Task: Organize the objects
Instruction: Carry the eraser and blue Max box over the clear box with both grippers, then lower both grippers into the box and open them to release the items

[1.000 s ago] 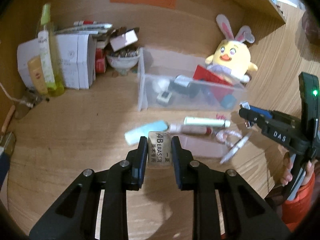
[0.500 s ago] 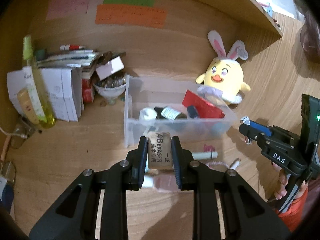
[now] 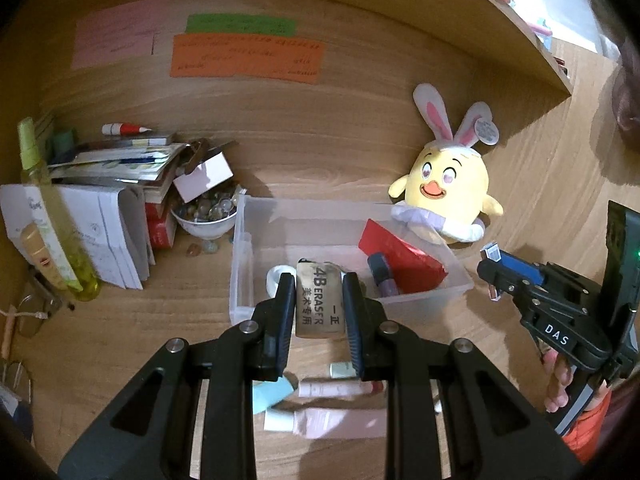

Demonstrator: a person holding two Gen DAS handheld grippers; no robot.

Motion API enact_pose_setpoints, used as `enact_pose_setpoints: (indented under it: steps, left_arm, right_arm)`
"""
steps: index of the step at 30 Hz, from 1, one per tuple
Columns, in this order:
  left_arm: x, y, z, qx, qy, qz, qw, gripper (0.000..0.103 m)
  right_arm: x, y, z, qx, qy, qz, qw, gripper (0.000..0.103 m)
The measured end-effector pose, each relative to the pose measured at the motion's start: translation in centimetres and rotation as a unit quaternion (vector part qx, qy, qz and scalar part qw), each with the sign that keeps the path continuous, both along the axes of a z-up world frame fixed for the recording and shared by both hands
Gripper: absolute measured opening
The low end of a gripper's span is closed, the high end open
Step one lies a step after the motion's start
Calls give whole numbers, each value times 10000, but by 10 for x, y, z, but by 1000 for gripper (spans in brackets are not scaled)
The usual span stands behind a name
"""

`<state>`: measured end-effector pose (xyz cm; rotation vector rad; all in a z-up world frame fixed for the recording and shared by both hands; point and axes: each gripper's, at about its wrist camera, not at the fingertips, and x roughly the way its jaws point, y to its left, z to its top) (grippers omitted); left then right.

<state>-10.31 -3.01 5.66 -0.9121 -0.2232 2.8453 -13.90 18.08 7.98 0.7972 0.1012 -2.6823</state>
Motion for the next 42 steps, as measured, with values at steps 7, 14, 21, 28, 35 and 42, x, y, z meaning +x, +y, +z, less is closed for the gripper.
enact_pose_setpoints:
  steps: [7, 14, 21, 28, 35, 42]
  left_arm:
    - [-22, 1, -1, 13, -80, 39, 10000, 24]
    - [-49, -1, -12, 51, -283, 79, 9996, 24]
    - [-72, -2, -34, -13, -584, 76, 9983, 24]
    - [-83, -5, -48, -45, -755, 75, 9971, 24]
    - [-89, 2, -59, -305, -818, -53, 9962, 24]
    - [-88, 7, -60, -435, -808, -141, 9957, 24]
  right_arm:
    - [-19, 2, 4, -47, 18, 11, 10000, 25]
    - [-39, 6, 0, -49, -53, -65, 10000, 25]
    - [-60, 6, -20, -61, -386, -127, 9992, 25]
    - [-71, -6, -39, 40, -649, 40, 9979, 25]
    - [-74, -17, -48, 204, -734, 167, 9970, 25]
    - [-76, -24, -52, 374, -762, 142, 9963, 25]
